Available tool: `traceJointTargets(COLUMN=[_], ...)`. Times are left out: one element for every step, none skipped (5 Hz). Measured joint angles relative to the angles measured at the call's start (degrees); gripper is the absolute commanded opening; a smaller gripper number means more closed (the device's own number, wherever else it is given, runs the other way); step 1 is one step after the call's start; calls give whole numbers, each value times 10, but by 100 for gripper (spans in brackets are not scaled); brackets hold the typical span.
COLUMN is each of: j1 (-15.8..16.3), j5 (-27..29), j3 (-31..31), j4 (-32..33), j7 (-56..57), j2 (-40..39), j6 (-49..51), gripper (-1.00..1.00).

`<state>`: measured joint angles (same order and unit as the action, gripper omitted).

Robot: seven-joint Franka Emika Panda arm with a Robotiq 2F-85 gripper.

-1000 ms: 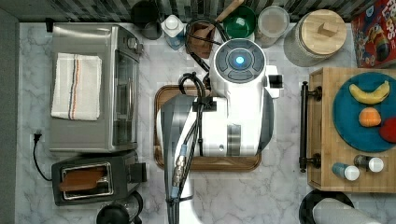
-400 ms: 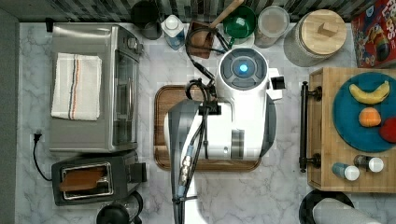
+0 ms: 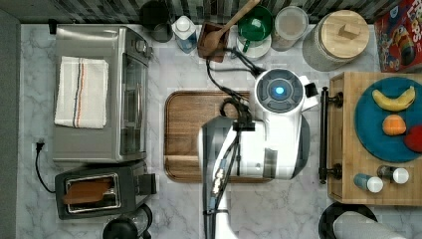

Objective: Open the drawer.

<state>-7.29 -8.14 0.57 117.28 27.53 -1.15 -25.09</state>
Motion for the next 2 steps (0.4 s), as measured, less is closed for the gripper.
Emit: traceJointTargets(j1=[-4, -25], j5=[-6, -8], j3=[29, 44], j4=[24, 44], j7=[66, 139], j2=[0, 0], j6=[3, -49], gripper=[100, 100])
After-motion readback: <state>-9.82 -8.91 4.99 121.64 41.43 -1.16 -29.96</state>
